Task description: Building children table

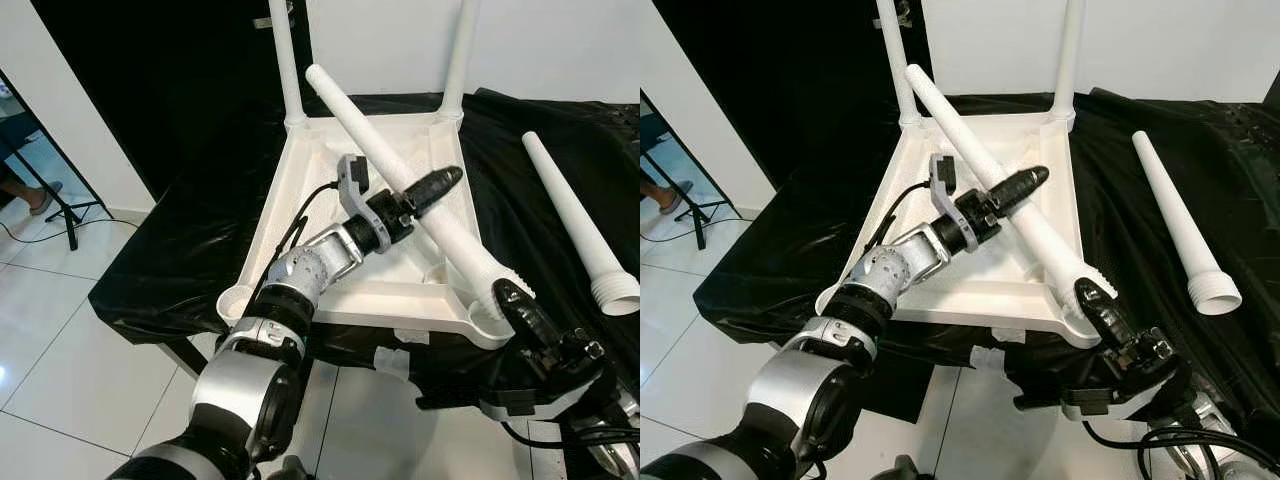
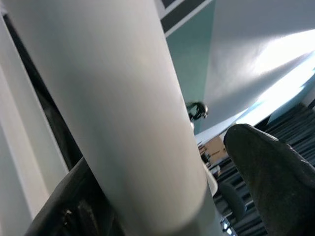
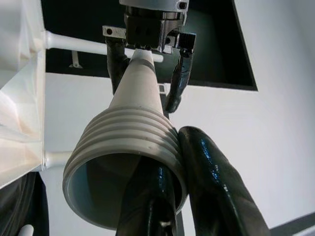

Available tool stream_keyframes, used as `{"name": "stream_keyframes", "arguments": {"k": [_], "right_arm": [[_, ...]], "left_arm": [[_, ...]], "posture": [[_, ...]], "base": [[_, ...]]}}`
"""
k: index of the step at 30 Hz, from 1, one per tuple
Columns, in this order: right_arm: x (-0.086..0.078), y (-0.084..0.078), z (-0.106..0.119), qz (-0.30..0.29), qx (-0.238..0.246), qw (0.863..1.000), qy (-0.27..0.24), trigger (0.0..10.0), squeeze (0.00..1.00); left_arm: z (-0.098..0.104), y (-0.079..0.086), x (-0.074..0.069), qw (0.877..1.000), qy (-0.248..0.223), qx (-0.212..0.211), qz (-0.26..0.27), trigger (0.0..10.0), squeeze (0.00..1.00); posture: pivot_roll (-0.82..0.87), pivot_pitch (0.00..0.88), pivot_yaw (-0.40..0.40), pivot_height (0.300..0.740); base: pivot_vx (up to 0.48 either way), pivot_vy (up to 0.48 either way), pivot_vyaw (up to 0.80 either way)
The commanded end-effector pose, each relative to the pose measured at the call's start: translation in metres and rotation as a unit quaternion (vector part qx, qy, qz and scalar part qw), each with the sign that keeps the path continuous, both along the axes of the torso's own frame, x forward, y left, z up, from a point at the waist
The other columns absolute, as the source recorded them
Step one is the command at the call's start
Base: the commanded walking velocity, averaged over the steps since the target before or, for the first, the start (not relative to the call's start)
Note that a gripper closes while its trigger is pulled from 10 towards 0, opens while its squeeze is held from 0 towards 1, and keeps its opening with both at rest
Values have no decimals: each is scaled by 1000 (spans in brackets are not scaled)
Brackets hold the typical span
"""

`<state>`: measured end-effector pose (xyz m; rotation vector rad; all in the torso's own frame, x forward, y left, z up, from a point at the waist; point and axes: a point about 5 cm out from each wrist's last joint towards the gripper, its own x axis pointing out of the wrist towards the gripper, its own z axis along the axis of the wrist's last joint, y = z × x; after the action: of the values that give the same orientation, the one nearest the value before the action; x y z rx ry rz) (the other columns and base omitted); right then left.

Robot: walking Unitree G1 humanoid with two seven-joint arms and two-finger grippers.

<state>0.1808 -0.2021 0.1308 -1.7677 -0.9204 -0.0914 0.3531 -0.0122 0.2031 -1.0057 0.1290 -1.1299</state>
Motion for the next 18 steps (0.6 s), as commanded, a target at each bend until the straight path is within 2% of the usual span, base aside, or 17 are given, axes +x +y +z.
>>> {"name": "stream_keyframes", "arguments": {"k": [1, 8, 9, 10, 11, 12, 13, 14, 15, 16, 18], "right_arm": [[-5, 2, -10, 3, -4, 1000, 25, 0, 0], [-10, -1, -20, -8, 0, 999, 39, 0, 0], [-10, -1, -22, -11, 3, 999, 42, 0, 0], [-10, -1, -22, -11, 3, 999, 42, 0, 0], [-10, -1, -22, -13, 7, 999, 44, 0, 0], [-10, -1, -23, -18, 15, 999, 49, 1294, 0], [-10, -2, -24, -21, 23, 998, 52, 3020, 0], [-10, -2, -25, -23, 30, 998, 58, 7686, 0], [-10, -2, -25, -23, 30, 998, 58, 7686, 0], [-9, -3, -27, -27, 39, 997, 66, 10000, 0], [-9, -4, -28, -29, 42, 996, 69, 10000, 0]], "left_arm": [[14, 1, 3, 1000, -18, -20, 6, 10000, 0], [16, 1, 6, 999, -24, -22, 6, 10000, 0], [16, 2, 7, 999, -31, -26, 2, 4941, 0], [16, 2, 7, 999, -31, -26, 2, 4941, 0], [14, 1, 7, 999, -32, -24, 3, 0, 0], [13, 1, 6, 999, -38, -25, 2, 0, 0], [12, 0, 5, 999, -42, -25, 0, 0, 0], [11, -1, 4, 999, -48, -25, -1, 0, 0], [11, -1, 4, 999, -48, -25, -1, 0, 0], [11, -1, 2, 998, -55, -27, -2, 0, 0], [11, -1, 2, 998, -56, -28, -2, 0, 0]], "posture": [[-12, 0, 78, 740], [-18, 0, 86, 740], [-19, 0, 89, 740], [-19, 0, 89, 740], [-20, 0, 91, 740], [-20, 0, 91, 740], [-21, 0, 92, 740], [-20, 0, 92, 740], [-20, 0, 92, 740], [-17, 0, 91, 740], [-17, 0, 91, 740]], "base": [[0, 0, 0], [0, 0, 0], [0, 0, 0], [0, 0, 0], [0, 0, 0], [0, 0, 0], [0, 0, 0], [0, 0, 0], [0, 0, 0], [0, 0, 0], [0, 0, 0]]}}
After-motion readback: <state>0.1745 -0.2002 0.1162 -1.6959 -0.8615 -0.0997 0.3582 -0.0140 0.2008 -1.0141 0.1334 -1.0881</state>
